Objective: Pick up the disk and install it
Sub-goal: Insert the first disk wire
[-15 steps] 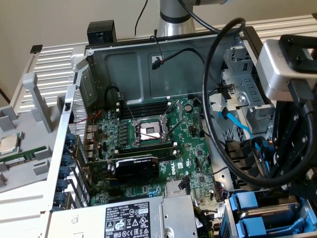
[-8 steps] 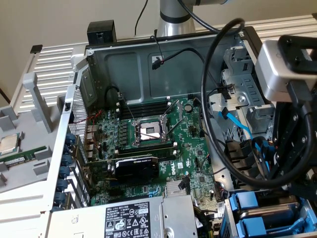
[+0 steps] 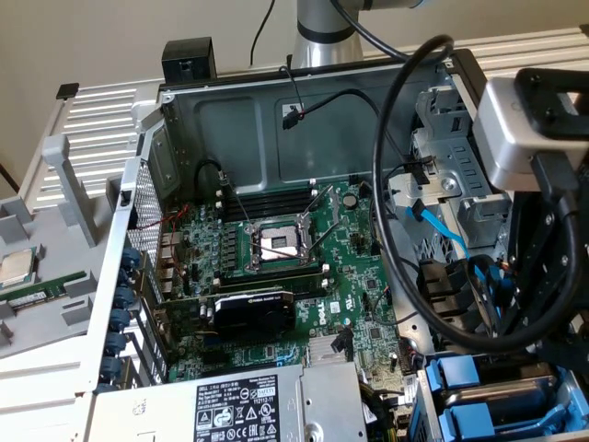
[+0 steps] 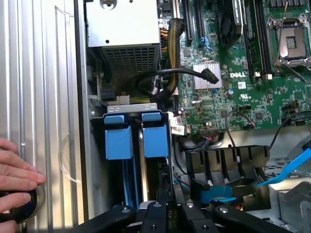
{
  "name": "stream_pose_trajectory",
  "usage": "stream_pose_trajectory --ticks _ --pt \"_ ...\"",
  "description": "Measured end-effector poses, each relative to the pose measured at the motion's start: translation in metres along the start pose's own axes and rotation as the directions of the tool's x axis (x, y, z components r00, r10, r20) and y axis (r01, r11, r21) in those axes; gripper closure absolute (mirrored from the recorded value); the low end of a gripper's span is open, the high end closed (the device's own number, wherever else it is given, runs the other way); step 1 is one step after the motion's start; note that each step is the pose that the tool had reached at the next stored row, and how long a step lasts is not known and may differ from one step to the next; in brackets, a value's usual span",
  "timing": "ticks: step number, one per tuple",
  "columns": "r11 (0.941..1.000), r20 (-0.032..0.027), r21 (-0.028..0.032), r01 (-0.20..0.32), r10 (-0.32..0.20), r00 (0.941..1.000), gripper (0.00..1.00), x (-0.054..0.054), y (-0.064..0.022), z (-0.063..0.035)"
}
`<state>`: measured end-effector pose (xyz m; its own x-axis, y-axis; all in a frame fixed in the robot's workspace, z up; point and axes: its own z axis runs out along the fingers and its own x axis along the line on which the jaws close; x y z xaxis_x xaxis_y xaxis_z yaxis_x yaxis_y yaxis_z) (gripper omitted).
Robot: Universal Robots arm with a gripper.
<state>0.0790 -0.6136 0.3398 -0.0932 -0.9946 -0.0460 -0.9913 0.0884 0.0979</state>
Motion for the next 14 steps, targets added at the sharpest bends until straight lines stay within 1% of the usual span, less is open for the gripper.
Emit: stream_pose_trajectory --ticks 4,14 --pt "1.0 0.0 -0.0001 0.0 0.0 1.0 0.84 0.0001 0.0008 0.0002" --pt "1.0 0.002 -0.0003 0.0 0.0 1.0 0.84 0.0002 0.0014 0.0012"
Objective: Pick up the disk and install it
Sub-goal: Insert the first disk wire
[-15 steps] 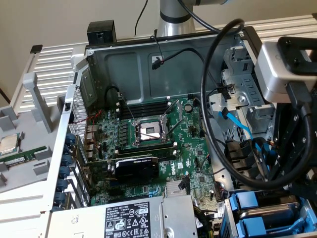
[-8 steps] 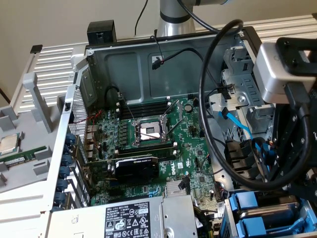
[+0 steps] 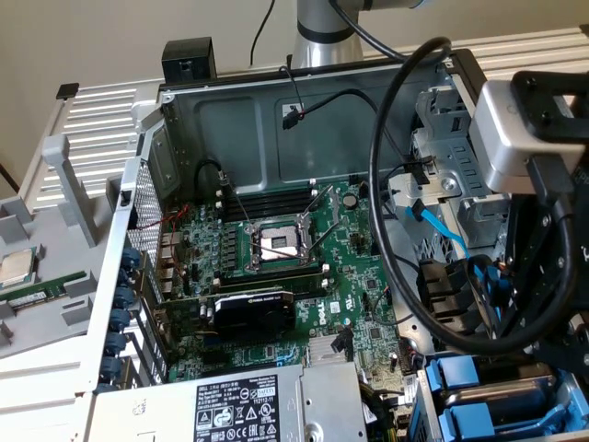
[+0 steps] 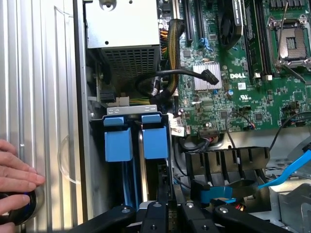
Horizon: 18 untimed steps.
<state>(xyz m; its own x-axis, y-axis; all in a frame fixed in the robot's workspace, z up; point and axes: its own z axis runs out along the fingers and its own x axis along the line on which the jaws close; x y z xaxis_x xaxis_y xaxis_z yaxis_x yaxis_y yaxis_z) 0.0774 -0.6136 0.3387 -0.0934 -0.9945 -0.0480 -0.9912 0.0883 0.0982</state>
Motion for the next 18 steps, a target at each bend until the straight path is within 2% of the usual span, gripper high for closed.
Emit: stream_pose_trajectory --ticks 18 --pt "1.0 0.0038 -0.0002 0.0 0.0 1.0 0.84 0.0001 -0.0004 0.0015"
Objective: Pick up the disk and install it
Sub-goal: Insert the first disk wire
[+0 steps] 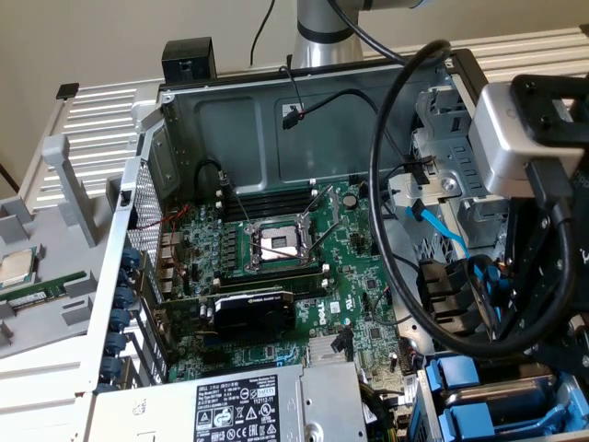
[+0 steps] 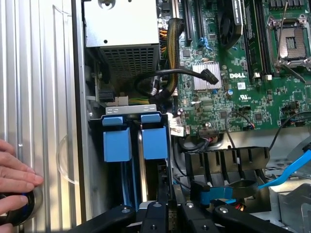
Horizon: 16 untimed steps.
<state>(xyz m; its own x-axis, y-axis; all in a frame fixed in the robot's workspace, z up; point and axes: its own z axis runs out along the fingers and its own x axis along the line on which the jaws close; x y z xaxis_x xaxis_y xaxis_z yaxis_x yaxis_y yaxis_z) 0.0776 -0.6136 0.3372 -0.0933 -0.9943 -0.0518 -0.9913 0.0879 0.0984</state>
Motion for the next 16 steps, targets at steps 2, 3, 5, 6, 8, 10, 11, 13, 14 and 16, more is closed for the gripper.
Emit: stream_pose_trajectory --ticks 2,3,5,6,8,10,11,13,14,16 --pt "1.0 0.0005 0.0 0.0 0.0 1.0 0.84 0.0 0.0 0.0" --pt "1.0 0.0006 -0.0001 0.0 0.0 1.0 0.84 -0.0001 0.0 0.0" --pt "1.0 0.0005 -0.0001 0.0 0.0 1.0 0.84 0.0 0.0 0.0" --pt "1.0 0.0005 -0.0001 0.0 0.0 1.0 0.84 0.0 0.0 0.0" --pt "1.0 0.0004 -0.0001 0.0 0.0 1.0 0.84 0.0 0.0 0.0" --pt "1.0 0.0008 0.0 0.0 0.0 1.0 0.82 0.0 0.0 -0.0001" --pt "1.0 0.001 0.0 0.0 0.0 1.0 0.82 0.0 0.0 -0.0003" --pt "1.0 0.0006 0.0 0.0 0.0 1.0 0.76 -0.0001 0.0001 -0.0015" --pt "1.0 0.0005 0.0 0.0 0.0 1.0 0.69 -0.0001 0.0002 -0.002" --pt "1.0 0.0007 0.0001 0.0 0.0 1.0 0.69 -0.0001 0.0002 -0.0023"
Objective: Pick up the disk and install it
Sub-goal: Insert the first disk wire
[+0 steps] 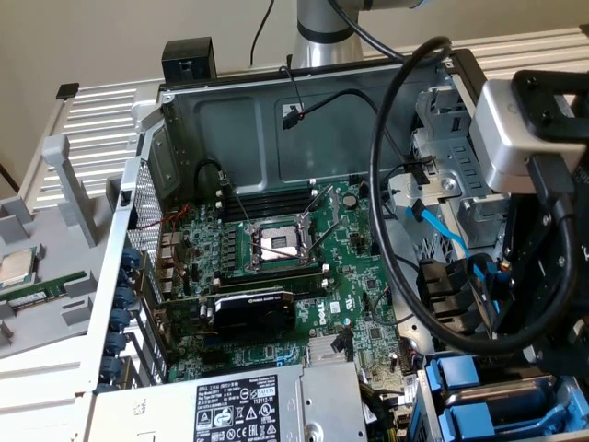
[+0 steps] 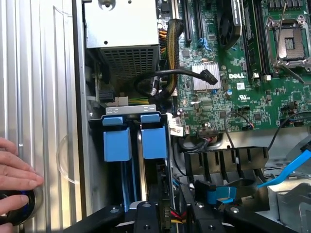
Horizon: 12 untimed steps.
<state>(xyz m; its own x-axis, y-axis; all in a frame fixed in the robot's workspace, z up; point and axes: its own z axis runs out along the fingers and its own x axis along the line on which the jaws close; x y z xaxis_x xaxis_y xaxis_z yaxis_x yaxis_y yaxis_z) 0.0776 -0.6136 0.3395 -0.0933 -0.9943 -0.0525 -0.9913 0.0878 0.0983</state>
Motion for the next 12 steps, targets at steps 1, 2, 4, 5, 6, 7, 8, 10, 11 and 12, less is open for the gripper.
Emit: stream_pose_trajectory --ticks 1,2,4,5,6,7,8,10,11,12 --pt "1.0 -0.0001 0.0 0.0 0.0 1.0 0.69 0.0 0.0 -0.0001" --pt "1.0 -0.0002 0.0001 0.0 0.0 1.0 0.69 0.0 0.0 -0.0002" --pt "1.0 -0.0003 0.0001 0.0 0.0 1.0 0.69 0.0 0.0 -0.0002" --pt "1.0 -0.0003 0.0002 0.0 0.0 1.0 0.69 0.0 0.0001 -0.0005" --pt "1.0 -0.0008 0.0003 0.0 0.0 1.0 0.69 0.0 0.0002 -0.0017" --pt "1.0 -0.0005 0.0004 0.0 0.0 1.0 0.69 0.0 0.0004 -0.0039" --pt "1.0 -0.0003 0.0005 0.0 0.0 1.0 0.69 0.0 0.0007 -0.0066" --pt "1.0 -0.0002 0.0006 0.0 0.0 1.0 0.69 -0.001 0.0011 -0.011" --pt "1.0 -0.0002 0.0006 0.0 0.0 1.0 0.69 -0.001 0.0013 -0.0128" --pt "1.0 -0.0002 0.0007 0.0 0.0 1.0 0.69 -0.001 0.0015 -0.0146"
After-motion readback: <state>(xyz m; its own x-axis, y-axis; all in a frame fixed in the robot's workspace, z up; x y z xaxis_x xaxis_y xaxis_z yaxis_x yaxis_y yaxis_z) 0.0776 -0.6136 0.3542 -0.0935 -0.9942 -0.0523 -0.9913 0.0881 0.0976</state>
